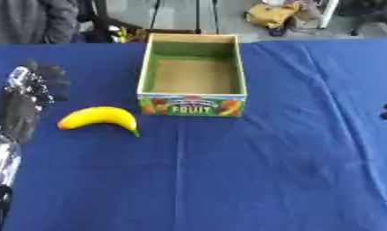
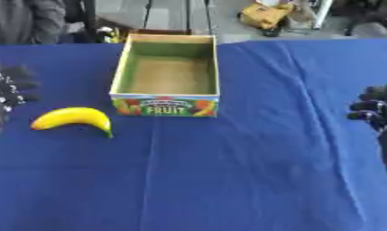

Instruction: Pick up objects on the table and place them in the box.

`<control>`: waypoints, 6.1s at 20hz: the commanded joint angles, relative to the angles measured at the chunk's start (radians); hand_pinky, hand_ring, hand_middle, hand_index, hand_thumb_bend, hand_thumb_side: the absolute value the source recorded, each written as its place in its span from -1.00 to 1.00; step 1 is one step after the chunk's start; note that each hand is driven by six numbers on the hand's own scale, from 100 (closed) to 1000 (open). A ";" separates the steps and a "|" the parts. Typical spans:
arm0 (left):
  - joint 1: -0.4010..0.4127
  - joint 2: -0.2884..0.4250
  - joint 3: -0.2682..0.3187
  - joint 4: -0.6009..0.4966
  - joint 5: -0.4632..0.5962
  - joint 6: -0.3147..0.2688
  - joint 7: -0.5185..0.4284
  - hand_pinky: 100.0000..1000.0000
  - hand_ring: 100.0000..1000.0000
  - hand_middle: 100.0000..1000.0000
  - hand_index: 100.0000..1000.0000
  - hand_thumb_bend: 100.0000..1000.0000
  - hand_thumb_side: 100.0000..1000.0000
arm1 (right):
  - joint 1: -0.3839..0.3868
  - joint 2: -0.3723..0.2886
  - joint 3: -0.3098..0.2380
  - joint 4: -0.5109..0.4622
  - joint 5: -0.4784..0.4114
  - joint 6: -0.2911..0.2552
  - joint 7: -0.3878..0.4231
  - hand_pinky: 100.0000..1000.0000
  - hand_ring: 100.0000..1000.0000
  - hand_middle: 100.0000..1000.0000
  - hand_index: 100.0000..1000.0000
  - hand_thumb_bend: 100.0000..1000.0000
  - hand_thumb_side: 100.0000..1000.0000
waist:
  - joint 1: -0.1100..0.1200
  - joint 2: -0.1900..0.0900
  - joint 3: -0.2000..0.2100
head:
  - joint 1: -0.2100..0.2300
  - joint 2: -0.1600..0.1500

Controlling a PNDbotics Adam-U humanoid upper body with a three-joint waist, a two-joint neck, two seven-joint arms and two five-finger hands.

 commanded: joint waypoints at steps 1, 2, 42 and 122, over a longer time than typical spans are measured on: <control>-0.028 0.076 0.005 -0.027 -0.040 0.003 -0.023 0.28 0.47 0.38 0.50 -0.64 0.26 | -0.009 -0.023 -0.011 -0.010 -0.005 -0.001 -0.002 -0.03 0.03 0.02 0.21 -1.00 0.14 | 0.002 -0.013 -0.002 | 0.001 -0.006; -0.036 0.099 0.002 -0.032 -0.057 0.005 -0.035 0.27 0.44 0.36 0.48 -0.64 0.11 | -0.009 -0.024 -0.010 -0.010 -0.005 0.000 -0.002 -0.03 0.03 0.02 0.21 -1.00 0.15 | 0.003 -0.014 -0.003 | 0.001 -0.006; -0.345 0.172 -0.227 0.359 -1.264 -0.303 -0.331 0.25 0.09 0.08 0.38 0.02 -0.52 | -0.009 -0.020 0.001 -0.003 -0.008 0.005 0.009 -0.03 0.04 0.02 0.21 -1.00 0.16 | -0.003 -0.022 -0.023 | 0.011 -0.021; -0.557 0.256 -0.224 0.342 -1.035 -0.339 -0.450 -0.12 -0.27 -0.34 -0.12 -0.75 -0.78 | -0.003 -0.027 0.008 0.009 -0.008 0.009 0.019 -0.03 0.05 0.03 0.21 -1.00 0.16 | 0.002 -0.043 -0.039 | 0.017 -0.035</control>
